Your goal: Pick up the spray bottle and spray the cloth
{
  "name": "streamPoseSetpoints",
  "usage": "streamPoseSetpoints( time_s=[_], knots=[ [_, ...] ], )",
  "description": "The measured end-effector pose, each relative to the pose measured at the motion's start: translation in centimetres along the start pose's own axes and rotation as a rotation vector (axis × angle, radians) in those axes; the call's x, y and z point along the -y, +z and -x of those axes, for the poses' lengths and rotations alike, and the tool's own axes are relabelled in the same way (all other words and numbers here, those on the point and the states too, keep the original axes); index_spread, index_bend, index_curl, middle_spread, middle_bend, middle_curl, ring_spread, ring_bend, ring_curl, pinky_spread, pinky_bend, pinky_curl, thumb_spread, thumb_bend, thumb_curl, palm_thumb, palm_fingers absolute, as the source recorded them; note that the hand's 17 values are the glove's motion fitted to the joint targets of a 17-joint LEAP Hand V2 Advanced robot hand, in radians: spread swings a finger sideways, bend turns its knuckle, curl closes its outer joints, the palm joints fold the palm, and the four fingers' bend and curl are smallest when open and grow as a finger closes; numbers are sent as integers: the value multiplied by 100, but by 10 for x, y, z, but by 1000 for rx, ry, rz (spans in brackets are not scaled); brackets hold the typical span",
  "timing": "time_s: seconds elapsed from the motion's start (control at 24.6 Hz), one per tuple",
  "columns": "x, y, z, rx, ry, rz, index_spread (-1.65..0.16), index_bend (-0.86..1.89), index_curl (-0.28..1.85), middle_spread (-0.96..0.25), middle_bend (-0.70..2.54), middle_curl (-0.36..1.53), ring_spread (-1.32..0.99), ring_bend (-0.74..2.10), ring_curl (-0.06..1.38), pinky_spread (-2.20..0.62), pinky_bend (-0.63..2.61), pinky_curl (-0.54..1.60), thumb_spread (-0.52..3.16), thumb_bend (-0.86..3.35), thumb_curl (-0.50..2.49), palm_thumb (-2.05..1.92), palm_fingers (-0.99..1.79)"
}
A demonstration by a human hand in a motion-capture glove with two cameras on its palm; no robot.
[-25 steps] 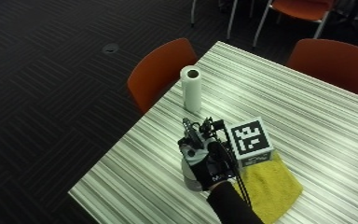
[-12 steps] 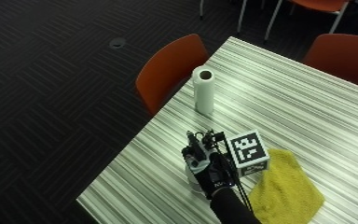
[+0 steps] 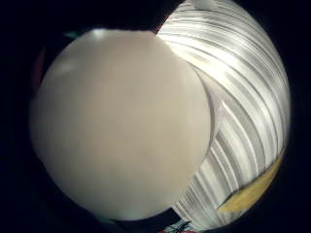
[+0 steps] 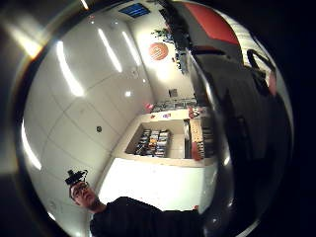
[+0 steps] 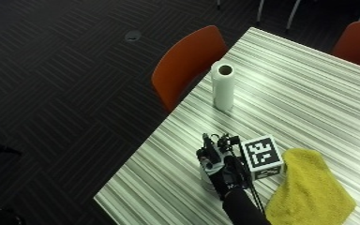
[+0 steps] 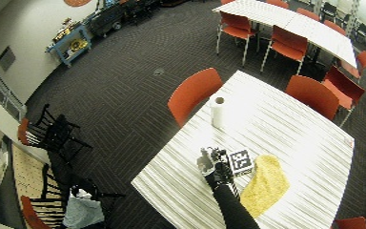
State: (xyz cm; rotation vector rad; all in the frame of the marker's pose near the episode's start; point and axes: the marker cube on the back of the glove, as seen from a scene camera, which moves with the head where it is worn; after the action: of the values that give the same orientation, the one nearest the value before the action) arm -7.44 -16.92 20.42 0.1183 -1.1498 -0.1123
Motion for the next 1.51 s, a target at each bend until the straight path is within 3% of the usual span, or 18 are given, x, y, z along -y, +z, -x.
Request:
streamPoseSetpoints(
  time_s=[0.37,0.53,0.69,1.14,1.51],
  knots=[
    [-3,4,-10,-32,44,25,-13,36,67,-2,47,63,-9,43,49,10,6,23,81,0,82,117,93],
    [-7,3,-14,-80,84,19,-16,27,66,1,31,58,-3,36,50,15,16,25,87,-5,77,109,40],
    [-12,7,-21,-76,121,31,-22,6,57,2,21,53,3,29,48,17,29,29,90,-5,73,103,13],
    [-23,39,21,-48,-2,193,-34,10,38,1,19,45,10,32,40,19,35,30,94,-3,66,98,7],
    [-68,81,91,76,-143,296,-37,16,34,0,15,40,13,31,39,20,39,32,96,-2,63,97,3]
  ],
)
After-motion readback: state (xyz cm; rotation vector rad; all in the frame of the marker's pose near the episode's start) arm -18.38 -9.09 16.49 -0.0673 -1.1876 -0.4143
